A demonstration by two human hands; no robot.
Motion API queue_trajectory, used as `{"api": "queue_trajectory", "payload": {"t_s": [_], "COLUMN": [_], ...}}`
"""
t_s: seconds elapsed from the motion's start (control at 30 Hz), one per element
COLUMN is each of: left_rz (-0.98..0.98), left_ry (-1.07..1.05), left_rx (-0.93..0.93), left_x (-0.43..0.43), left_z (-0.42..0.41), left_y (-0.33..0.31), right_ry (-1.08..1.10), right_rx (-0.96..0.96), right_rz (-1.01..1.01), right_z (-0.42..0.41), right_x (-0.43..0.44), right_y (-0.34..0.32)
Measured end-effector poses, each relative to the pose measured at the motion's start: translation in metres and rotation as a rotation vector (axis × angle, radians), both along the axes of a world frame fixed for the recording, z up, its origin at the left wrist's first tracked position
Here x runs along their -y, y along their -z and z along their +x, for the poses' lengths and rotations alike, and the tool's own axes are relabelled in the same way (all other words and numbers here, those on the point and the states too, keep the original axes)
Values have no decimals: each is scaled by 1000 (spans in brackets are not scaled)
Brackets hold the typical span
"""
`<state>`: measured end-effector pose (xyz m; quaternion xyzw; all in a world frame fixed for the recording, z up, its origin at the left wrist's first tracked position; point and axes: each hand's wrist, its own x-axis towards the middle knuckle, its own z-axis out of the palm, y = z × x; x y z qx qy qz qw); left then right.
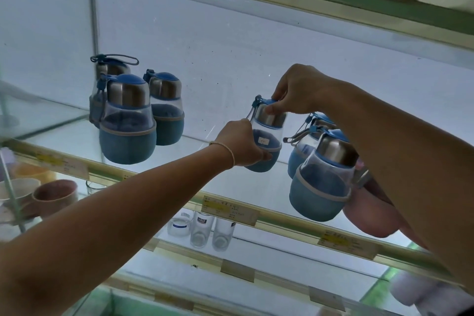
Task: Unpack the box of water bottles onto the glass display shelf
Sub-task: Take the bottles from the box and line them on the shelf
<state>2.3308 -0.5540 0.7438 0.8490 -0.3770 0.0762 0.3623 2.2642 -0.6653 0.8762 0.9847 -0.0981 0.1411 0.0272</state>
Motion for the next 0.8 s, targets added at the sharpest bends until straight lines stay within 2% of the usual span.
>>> {"api": "queue_trajectory", "payload": {"t_s": [0.53,0.8], "left_rz": [-15,-23], "left_ry": [11,19], "left_rx": [-9,-16], "left_x": [7,4], "left_z": [-5,-5], "left_y": [3,7], "right_ry": [29,53], "right_rx": [14,13], "right_rz": [40,-5], "right_z": [-5,-4], "right_x": [4,1], "right_y": [3,5]}}
